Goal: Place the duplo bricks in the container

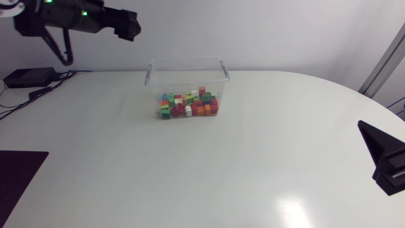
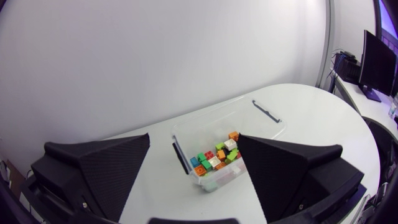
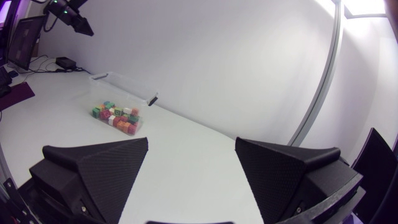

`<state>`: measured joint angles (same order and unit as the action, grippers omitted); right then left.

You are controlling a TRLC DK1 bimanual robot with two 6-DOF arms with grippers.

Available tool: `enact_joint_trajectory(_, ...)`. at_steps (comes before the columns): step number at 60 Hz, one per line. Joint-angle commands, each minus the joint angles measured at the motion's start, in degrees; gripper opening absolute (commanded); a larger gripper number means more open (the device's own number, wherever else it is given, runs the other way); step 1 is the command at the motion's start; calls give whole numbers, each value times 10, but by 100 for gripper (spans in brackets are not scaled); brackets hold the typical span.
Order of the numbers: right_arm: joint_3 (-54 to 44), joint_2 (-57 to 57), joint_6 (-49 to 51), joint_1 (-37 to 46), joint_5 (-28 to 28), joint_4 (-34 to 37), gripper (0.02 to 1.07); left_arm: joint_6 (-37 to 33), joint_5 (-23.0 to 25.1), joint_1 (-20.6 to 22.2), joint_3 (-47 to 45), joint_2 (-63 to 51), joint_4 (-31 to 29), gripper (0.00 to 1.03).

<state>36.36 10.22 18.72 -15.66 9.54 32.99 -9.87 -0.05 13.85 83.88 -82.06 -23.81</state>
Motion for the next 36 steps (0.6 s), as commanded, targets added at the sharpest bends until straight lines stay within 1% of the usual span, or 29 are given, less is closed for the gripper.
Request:
enact_joint_trajectory(1, -23, -28, 15, 18, 7, 7, 103, -14, 1, -7, -60, 49, -7, 99)
enact_joint_trajectory(5, -33, -53, 15, 29, 7, 5, 103, -21, -14, -14, -110, 106, -6, 99)
enact_joint_trajectory(9, -35, -78, 14, 35, 7, 8, 103, -31, -15, -20, -160, 166, 5, 99)
enact_joint_trajectory(16, -38, -98, 11, 43, 12, 17, 103, -37, -23, -39, -216, 234, 14, 99)
enact_joint_trajectory(20, -46, -105, 11, 52, 11, 23, 103, -40, -24, -53, -256, 280, 15, 99)
enact_joint_trajectory(24, -49, -106, 4, 59, 12, 30, 103, -42, -24, -58, -282, 311, 19, 99)
enact_joint_trajectory(25, -50, -106, 2, 63, 11, 31, 103, -45, -24, -64, -305, 340, 21, 99)
enact_joint_trajectory(36, -55, -107, -17, 67, 12, 32, 103, -52, -28, -80, -387, 460, 36, 99)
